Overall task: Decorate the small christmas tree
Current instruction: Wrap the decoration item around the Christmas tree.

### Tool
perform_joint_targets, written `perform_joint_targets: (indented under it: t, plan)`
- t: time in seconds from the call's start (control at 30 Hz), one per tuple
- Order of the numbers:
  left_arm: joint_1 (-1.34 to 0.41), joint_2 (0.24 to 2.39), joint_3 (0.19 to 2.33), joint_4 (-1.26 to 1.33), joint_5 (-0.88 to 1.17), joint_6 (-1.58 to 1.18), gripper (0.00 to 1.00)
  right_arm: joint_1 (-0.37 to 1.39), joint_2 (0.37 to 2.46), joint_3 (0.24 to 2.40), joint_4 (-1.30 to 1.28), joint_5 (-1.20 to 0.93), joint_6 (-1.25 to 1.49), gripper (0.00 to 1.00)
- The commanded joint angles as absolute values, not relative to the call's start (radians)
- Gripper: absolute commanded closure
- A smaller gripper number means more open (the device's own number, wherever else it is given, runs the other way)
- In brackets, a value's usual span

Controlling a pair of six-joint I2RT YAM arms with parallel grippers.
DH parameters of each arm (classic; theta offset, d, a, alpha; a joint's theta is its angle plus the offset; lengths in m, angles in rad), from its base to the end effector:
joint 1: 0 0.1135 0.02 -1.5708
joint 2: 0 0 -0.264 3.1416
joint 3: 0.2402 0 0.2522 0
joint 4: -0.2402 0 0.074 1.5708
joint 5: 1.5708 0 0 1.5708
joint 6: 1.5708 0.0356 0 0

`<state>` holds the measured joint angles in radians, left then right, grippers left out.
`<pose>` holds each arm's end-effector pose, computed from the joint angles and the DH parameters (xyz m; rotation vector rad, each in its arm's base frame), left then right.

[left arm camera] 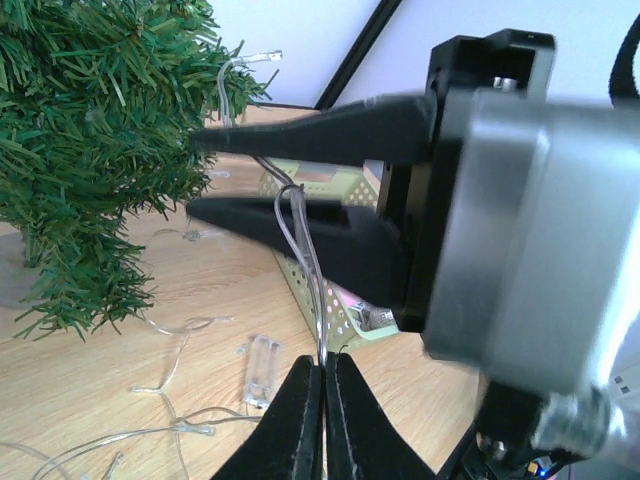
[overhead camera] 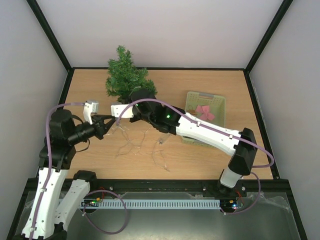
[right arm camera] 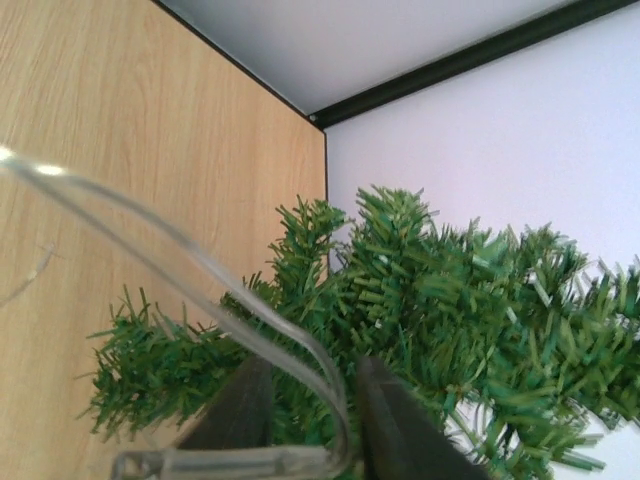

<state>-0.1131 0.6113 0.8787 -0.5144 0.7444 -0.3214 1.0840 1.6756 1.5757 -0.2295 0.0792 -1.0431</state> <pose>0.1179 -0.0377 0.3631 0.3533 1.8258 -0.9771 0.1901 0.3530 0.3759 -1.6334 0.9693 -0.0475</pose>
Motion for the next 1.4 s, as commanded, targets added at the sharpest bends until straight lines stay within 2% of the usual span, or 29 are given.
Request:
perform_joint_targets:
  t: [0.0, 0.03, 0.07, 0.3, 0.43, 0.47, 0.5, 0.6, 0.77, 1.03, 1.17, 1.37]
  plan:
    - [-0.119, 0.623, 0.877, -0.51, 0.762, -0.307, 0.98, 1.078, 1.644, 1.571, -0.201, 0.057, -1.071, 0.87]
    - [-0.12, 0.625, 0.884, -0.515, 0.755, -0.306, 0.98, 1.077, 1.624, 1.541, -0.178, 0.058, -1.069, 0.95]
    - [-0.121, 0.627, 0.89, -0.521, 0.75, -0.304, 0.98, 1.078, 1.607, 1.516, -0.16, 0.064, -1.067, 0.98]
    - [-0.121, 0.631, 0.944, -0.519, 0.752, -0.335, 0.95, 1.078, 1.482, 1.465, -0.123, 0.113, -0.941, 0.98]
    - [-0.121, 0.618, 0.98, -0.475, 0.747, -0.384, 0.55, 1.078, 1.437, 1.512, -0.201, 0.174, -0.769, 0.98]
    - [-0.121, 0.608, 0.976, -0.459, 0.74, -0.386, 0.47, 1.079, 1.429, 1.529, -0.22, 0.185, -0.706, 0.98]
    - [-0.121, 0.599, 0.963, -0.443, 0.726, -0.38, 0.44, 1.079, 1.421, 1.544, -0.231, 0.199, -0.642, 0.98]
    - [-0.121, 0.581, 0.914, -0.436, 0.669, -0.34, 0.44, 1.079, 1.396, 1.567, -0.265, 0.203, -0.478, 0.98]
    - [-0.124, 0.549, 0.813, -0.343, 0.749, -0.392, 0.44, 1.08, 1.377, 1.604, -0.333, 0.268, -0.292, 0.98]
    - [-0.163, 0.464, 0.648, -0.09, 0.794, -0.572, 0.47, 1.081, 1.355, 1.623, -0.341, 0.294, -0.171, 0.98]
    - [-0.228, 0.455, 0.566, -0.023, 0.759, -0.626, 0.49, 1.081, 1.358, 1.603, -0.31, 0.326, -0.15, 0.98]
    - [-0.424, 0.47, 0.499, 0.053, 0.587, -0.642, 0.49, 1.081, 1.36, 1.599, -0.298, 0.318, -0.117, 0.98]
